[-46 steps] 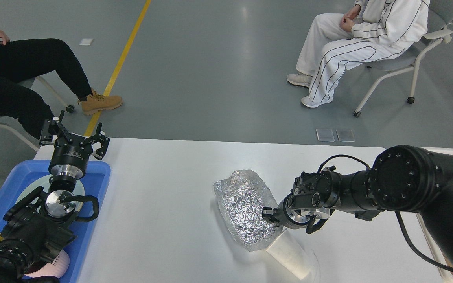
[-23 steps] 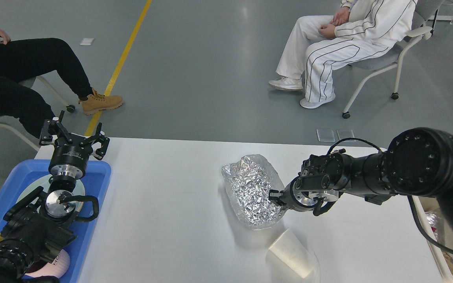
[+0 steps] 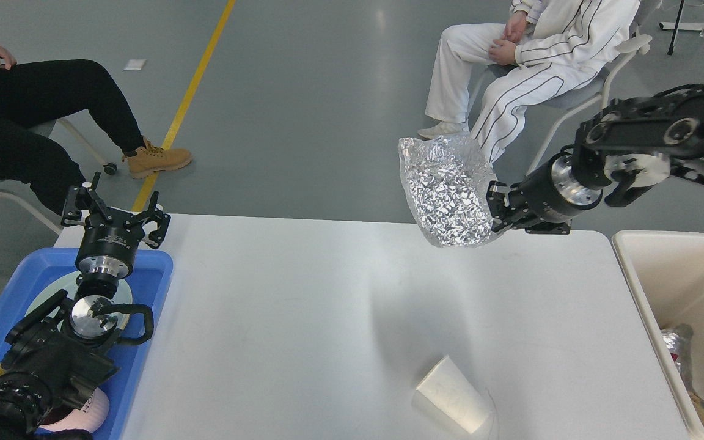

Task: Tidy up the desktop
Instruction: 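Lift the foil bundle with the right gripper and drop it in the bin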

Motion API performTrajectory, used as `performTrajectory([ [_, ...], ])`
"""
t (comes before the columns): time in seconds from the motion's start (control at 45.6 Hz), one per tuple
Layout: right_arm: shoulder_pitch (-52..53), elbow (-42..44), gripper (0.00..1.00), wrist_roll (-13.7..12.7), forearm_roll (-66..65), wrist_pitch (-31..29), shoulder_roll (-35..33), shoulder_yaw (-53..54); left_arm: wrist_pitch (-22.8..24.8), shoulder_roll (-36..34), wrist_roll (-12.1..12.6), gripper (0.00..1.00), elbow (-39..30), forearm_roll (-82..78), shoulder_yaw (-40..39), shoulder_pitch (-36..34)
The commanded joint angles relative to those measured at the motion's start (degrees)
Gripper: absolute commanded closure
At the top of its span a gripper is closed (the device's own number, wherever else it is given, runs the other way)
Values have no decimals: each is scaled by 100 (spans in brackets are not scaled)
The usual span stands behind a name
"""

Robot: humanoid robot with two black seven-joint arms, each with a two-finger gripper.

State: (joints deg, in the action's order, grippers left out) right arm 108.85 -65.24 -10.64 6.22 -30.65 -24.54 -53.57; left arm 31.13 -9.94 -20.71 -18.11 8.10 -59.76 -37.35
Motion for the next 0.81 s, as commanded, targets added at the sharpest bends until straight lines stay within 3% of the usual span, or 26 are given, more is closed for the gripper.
performTrajectory([
  [0.0,663,73,100,-26,-7,-511,-639,-22,-2,0,5,3,0,-1,0,0],
  [0.175,1095,117,100,-52,-51,-635,-1290,-83,-2,0,5,3,0,-1,0,0],
  [0.351,815,476,100,-61,-86,-442,-1343,-742,-2,0,-3,3,0,-1,0,0],
  [0.789,-2858,2419,100,-61,2,990,-2090,-435,7,0,5,3,0,-1,0,0],
])
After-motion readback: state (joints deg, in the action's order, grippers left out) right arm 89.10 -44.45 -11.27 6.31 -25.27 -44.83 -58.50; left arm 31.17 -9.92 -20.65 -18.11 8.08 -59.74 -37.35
